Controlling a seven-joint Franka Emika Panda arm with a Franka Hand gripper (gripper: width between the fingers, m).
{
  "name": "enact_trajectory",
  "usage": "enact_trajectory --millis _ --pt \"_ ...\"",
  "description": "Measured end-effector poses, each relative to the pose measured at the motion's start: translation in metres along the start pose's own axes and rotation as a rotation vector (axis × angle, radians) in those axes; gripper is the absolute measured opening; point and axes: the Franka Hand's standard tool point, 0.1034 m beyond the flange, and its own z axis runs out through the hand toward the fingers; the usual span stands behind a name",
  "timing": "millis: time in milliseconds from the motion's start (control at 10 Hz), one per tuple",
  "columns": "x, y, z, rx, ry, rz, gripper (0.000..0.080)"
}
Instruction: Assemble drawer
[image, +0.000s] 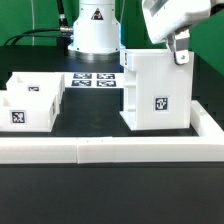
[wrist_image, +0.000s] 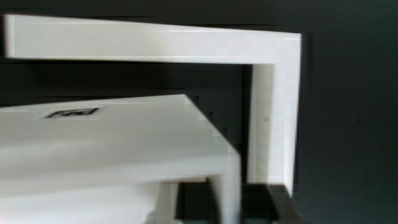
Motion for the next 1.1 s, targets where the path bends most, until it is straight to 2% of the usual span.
enact_trajectory --millis 200,400,1100 --pt "-0.010 -0.016 0.010 -0.011 -0.028 0.002 0.0057" --pt "-0.010 -0.037 0.019 0.000 -0.033 0.031 0.0059" --pt "-0.011 -0.043 0.023 -0.003 -0.037 0.052 0.0062"
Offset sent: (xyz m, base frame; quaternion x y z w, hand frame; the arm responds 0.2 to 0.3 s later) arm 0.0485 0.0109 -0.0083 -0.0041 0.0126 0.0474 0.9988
